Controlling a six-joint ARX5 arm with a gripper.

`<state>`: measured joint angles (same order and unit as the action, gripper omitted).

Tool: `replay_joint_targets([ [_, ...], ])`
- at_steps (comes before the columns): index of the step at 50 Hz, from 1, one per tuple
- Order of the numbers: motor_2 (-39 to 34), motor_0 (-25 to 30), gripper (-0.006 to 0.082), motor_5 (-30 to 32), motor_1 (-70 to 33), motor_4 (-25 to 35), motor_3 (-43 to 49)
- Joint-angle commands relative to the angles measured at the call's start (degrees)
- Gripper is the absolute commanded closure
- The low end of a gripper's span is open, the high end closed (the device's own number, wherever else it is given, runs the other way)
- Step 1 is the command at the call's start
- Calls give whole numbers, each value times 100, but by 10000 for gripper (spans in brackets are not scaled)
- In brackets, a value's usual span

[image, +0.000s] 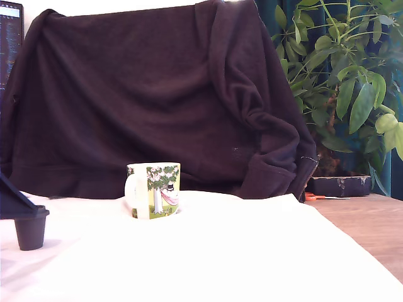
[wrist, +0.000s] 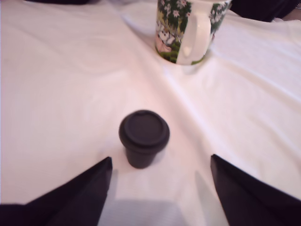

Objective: Pick the grey coffee capsule and place it inside the green coffee cup

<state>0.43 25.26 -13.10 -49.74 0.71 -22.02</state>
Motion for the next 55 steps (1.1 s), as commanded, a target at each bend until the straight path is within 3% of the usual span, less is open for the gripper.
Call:
replay_joint_targets([
  [1, 52, 9, 133, -61, -286, -83, -35],
  [25, 492, 4, 144, -140, -2129, -339, -1021],
  [34, 503, 4, 216, -94, -2653, -378, -1674],
  [55, 562, 92, 233, 157, -2826, -382, -2138],
])
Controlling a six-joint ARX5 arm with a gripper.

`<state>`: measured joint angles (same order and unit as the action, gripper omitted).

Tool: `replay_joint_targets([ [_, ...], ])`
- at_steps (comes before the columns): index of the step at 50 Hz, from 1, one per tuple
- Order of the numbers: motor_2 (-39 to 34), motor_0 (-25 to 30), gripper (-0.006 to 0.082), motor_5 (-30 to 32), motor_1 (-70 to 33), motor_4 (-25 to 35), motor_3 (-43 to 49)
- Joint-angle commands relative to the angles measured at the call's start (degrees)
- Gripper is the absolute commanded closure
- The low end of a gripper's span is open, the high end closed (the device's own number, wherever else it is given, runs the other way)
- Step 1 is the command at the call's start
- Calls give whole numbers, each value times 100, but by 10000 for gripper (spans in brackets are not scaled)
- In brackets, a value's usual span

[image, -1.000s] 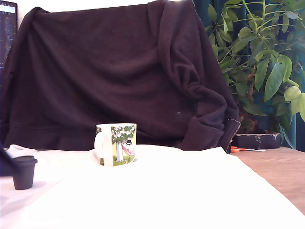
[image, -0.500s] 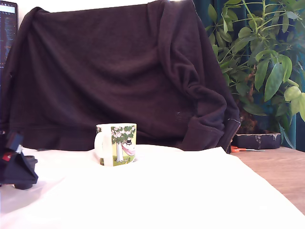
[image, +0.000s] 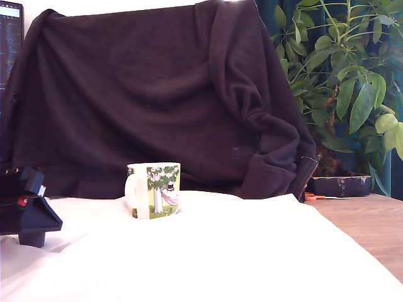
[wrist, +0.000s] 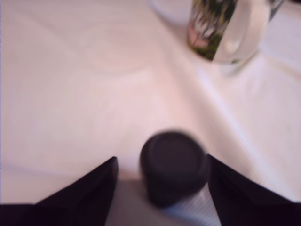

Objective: Pick the grey coffee capsule and place it inside the green coffee cup

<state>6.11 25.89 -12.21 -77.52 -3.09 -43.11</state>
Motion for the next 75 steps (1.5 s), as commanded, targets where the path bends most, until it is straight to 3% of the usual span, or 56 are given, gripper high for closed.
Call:
replay_joint_targets([
  [1, -7, 28, 233, 66, -48, -2, -15],
  [13, -7, 28, 263, 133, -50, -188, -24],
  [22, -7, 28, 517, 192, -94, -210, -15],
  [27, -7, 28, 569, 192, -92, -210, -33],
  [34, -7, 28, 571, 192, -92, -210, -195],
  [47, 225, 26, 571, 190, -90, -199, -1478],
  [63, 1447, 28, 569, 199, -142, 13, -1067],
  [75, 2164, 55, 569, 199, -820, 549, -1040],
])
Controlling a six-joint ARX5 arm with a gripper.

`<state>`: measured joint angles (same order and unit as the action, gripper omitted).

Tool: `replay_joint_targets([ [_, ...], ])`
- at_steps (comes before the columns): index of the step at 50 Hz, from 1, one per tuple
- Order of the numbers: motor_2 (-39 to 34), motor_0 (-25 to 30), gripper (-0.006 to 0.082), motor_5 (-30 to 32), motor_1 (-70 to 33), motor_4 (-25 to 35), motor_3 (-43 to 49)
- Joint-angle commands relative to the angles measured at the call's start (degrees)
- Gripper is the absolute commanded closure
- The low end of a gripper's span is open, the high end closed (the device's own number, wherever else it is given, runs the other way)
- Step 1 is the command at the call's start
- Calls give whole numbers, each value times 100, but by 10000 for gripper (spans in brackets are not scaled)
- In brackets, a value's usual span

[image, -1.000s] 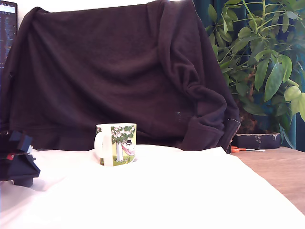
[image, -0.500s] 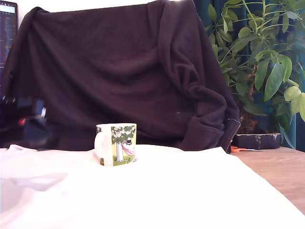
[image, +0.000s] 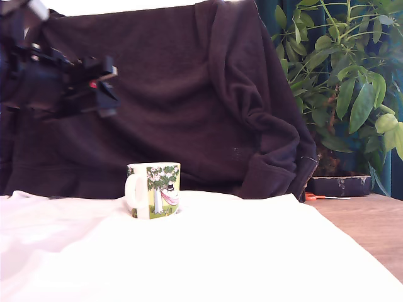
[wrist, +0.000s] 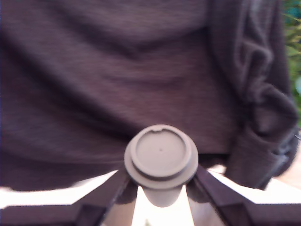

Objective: Pick the grey coffee capsule and place it inside the green coffee cup

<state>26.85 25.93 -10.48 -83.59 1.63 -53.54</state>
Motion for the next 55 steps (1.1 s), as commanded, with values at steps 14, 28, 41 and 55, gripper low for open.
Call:
replay_joint_targets([
  [14, 1016, 50, 568, 46, -1091, 575, 614],
  [28, 1478, 127, 566, 323, -1237, 857, 1738],
  [41, 1552, 184, 525, 686, -1237, 844, 2186],
  [55, 1602, 195, 185, 905, -1237, 857, 2212],
])
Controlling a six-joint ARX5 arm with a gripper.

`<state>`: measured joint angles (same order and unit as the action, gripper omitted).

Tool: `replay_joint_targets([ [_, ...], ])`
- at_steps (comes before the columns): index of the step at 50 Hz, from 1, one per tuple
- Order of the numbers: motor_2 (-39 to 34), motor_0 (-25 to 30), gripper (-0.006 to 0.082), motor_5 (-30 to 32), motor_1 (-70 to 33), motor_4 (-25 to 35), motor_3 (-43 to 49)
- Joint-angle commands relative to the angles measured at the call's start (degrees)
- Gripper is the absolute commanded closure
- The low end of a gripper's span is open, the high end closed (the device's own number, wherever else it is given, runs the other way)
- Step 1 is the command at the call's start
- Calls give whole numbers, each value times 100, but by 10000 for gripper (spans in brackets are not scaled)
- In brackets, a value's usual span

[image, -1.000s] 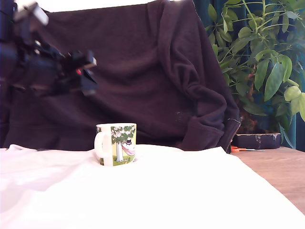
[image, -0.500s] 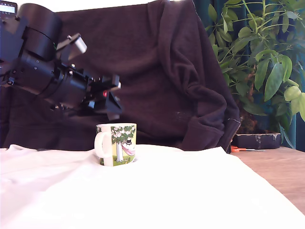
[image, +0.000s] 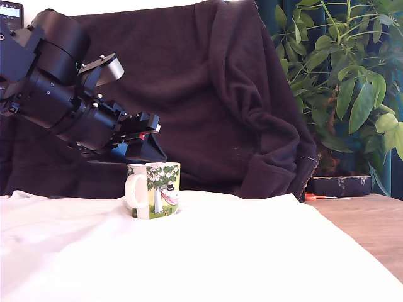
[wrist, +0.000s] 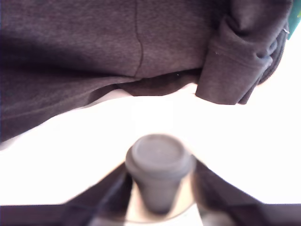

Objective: Pick the grey coffee capsule and place it inside the green coffee cup

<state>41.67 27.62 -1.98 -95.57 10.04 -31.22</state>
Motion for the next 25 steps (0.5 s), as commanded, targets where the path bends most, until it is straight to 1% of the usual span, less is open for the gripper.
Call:
replay_joint_targets([
  [1, 138, 26, 184, 55, -39, 24, -2],
  [9, 317, 26, 196, 50, -22, 28, 39],
  [12, 382, 26, 240, 55, 37, 31, 46],
  [15, 426, 26, 347, 55, 133, 28, 48],
  [16, 435, 24, 400, 57, 177, 28, 50],
  [22, 448, -2, 807, 107, 505, -11, 92],
  [23, 448, -17, 781, 116, 570, -31, 118],
  [25, 448, -46, 779, 125, 704, -105, 173],
])
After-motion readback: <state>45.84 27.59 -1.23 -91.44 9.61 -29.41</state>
